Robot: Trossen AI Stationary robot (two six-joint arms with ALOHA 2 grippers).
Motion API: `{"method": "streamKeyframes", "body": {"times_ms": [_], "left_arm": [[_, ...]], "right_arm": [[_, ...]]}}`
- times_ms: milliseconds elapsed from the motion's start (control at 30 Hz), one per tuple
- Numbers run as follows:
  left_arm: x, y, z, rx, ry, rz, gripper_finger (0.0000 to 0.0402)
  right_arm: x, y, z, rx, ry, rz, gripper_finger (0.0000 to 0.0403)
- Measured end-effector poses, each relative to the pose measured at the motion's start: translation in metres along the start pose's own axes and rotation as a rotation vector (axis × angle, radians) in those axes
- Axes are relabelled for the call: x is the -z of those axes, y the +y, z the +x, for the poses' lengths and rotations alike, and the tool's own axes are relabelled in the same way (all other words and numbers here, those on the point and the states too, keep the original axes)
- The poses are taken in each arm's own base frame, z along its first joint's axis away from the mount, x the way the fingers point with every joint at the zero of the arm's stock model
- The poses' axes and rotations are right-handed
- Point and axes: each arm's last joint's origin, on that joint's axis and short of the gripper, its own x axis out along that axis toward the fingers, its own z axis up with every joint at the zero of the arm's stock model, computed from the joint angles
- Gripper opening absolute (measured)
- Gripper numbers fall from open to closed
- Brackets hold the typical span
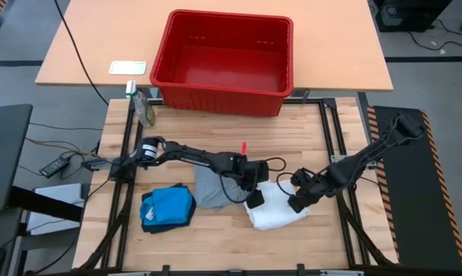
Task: Fold laundry
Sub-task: Stack the white shirt on top of the gray shirt
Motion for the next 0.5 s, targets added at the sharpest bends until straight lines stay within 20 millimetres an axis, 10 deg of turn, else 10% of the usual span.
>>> {"method": "streamKeyframes", "body": {"times_ms": [300, 500], "left_arm": [[0.006, 0.009, 0.024, -0.007, 0.037, -0.012, 0.0273], [0.007, 0.008, 0.035, -0.001, 0.003, -0.006, 0.0273]], "right_arm": [[-0.001, -0.017, 0.063, -0.400, -0.041, 0.133, 0.0360], [-0.004, -0.023, 0.077, -0.369, -0.031, 0.182, 0.0255]]}}
